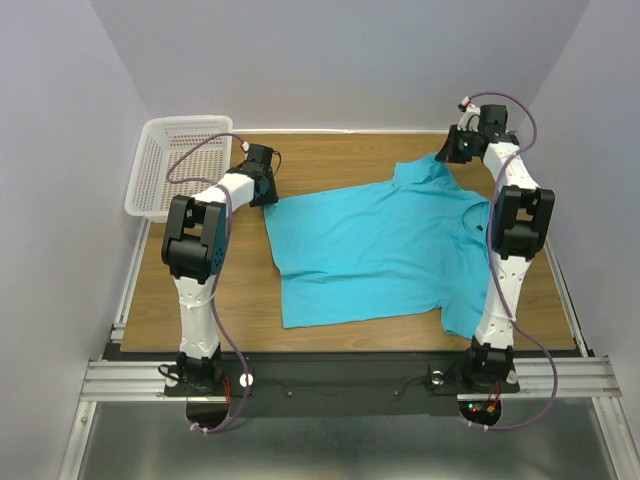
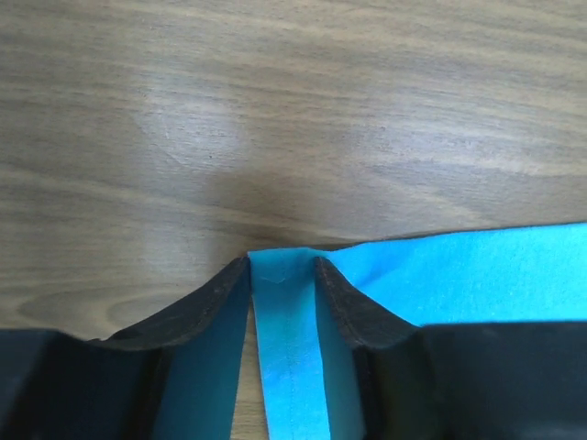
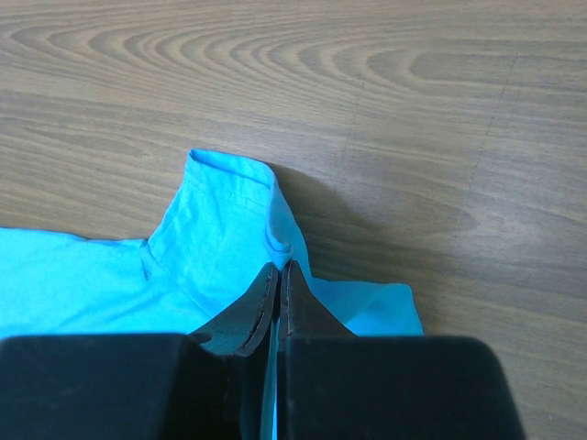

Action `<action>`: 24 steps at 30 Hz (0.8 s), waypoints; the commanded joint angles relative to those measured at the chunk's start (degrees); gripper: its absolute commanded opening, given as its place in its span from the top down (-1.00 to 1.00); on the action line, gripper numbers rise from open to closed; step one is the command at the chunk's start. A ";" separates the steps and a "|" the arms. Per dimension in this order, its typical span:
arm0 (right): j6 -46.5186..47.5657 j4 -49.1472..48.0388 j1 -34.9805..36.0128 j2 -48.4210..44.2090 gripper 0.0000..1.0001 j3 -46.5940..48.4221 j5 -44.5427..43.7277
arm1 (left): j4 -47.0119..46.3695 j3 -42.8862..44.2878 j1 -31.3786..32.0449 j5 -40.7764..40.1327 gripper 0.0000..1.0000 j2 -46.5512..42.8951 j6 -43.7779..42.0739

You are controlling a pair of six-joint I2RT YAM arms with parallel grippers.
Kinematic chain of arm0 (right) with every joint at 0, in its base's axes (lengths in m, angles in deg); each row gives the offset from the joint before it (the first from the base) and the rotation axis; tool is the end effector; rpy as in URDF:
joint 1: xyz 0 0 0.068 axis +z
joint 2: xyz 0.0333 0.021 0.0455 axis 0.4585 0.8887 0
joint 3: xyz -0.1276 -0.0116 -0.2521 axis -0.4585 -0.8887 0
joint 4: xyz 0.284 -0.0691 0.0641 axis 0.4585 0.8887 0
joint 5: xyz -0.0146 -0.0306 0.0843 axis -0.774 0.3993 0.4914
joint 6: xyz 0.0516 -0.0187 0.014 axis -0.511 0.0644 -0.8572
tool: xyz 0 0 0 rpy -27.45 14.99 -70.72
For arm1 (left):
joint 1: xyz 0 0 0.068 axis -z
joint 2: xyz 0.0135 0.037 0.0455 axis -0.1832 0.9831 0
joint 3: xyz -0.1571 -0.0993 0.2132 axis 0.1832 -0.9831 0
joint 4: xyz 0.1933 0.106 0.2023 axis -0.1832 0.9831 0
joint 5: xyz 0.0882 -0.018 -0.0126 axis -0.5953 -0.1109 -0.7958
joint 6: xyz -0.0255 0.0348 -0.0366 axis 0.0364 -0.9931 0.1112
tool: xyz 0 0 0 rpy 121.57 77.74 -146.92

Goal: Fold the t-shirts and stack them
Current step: Flatten the tshirt out

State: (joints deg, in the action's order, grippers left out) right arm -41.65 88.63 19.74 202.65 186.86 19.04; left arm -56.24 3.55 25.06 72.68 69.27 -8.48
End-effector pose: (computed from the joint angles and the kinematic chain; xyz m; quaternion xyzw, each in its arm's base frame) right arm 0.5833 -0.0577 0.2138 -0.0462 0.8945 0.2040 0.3951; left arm 0.4915 -0.1224 0.1602 -0.0485 0.9270 -0.0500 0.3686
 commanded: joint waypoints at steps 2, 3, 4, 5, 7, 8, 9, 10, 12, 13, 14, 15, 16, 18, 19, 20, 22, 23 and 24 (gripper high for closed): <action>-0.07 -2.25 -1.06 -4.72 0.99 -1.26 1.00 | 0.30 0.25 -0.35 2.26 0.34 0.85 -0.51; 0.01 -2.25 -1.24 -4.72 0.99 -1.52 1.09 | -0.40 -0.45 -0.53 2.09 0.44 0.58 -0.51; 0.10 -2.25 -1.15 -5.07 0.99 -1.61 1.09 | -0.92 -0.63 -0.61 1.91 0.54 -0.03 -0.60; 0.28 -2.25 -1.32 -5.24 0.99 -1.70 1.09 | -1.71 -0.89 -0.70 1.91 0.65 -0.38 -0.68; 0.45 -2.25 -1.33 -5.68 0.99 -2.31 1.09 | -2.33 -0.98 -0.70 1.56 0.82 -1.69 -1.30; 0.63 -2.25 -1.41 -6.03 0.99 -2.40 1.00 | -2.95 -0.81 -0.70 1.38 1.00 -2.23 -1.56; 0.80 -2.25 -1.50 -6.21 0.99 -2.49 1.09 | -3.30 -0.72 -0.70 1.29 1.00 -2.75 -1.65; 0.89 -2.25 -1.50 -6.39 0.99 -2.58 1.09 | -3.56 -0.19 -0.70 1.12 1.00 -3.89 -2.00; 0.89 -2.25 -1.76 -6.92 0.99 -2.40 1.09 | -4.09 0.95 -0.70 1.38 1.00 -4.95 -2.79; 0.81 -2.25 -1.85 -7.18 0.99 -2.14 1.26 | -4.36 1.13 -0.79 1.64 1.00 -5.48 -3.06; 0.72 -2.25 -1.94 -7.44 0.99 -1.79 1.35 | -4.79 1.30 -0.70 2.52 1.00 -6.79 -3.23; 0.72 -2.25 -2.20 -8.14 0.99 -1.61 1.70 | -5.67 1.30 -0.70 2.87 1.00 -7.67 -3.41; 0.72 -2.25 -2.38 -8.58 0.99 -1.35 1.96 | -6.20 0.78 -0.70 3.14 1.00 -8.64 -3.50; 0.72 -2.25 -3.08 -9.72 0.99 -0.82 2.67 | -8.22 -0.18 -0.70 4.45 1.00 -11.63 -3.76; 0.72 -2.25 -3.17 -10.86 0.99 -0.65 2.93 | -8.75 -0.97 -0.79 5.33 1.00 -13.46 -3.85; 0.81 -2.25 -3.35 -11.48 0.99 -0.47 3.28 | -9.27 -1.24 -0.79 5.68 1.00 -14.26 -3.85; 0.89 -2.25 -3.87 -13.49 0.99 -0.12 4.25 | -10.68 -1.86 -0.79 6.30 1.00 -16.89 -3.94; 0.89 -2.25 -4.22 -14.12 0.99 0.06 4.77 | -11.12 -1.86 -0.79 6.30 1.00 -17.69 -3.94; 0.89 -2.25 -4.23 -14.91 0.99 0.23 5.39 | -12.08 -1.86 -0.88 6.22 1.00 -18.57 -3.94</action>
State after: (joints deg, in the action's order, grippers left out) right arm -41.30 88.69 16.83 195.05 185.02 21.27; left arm -62.45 2.22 24.68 77.92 57.66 -11.28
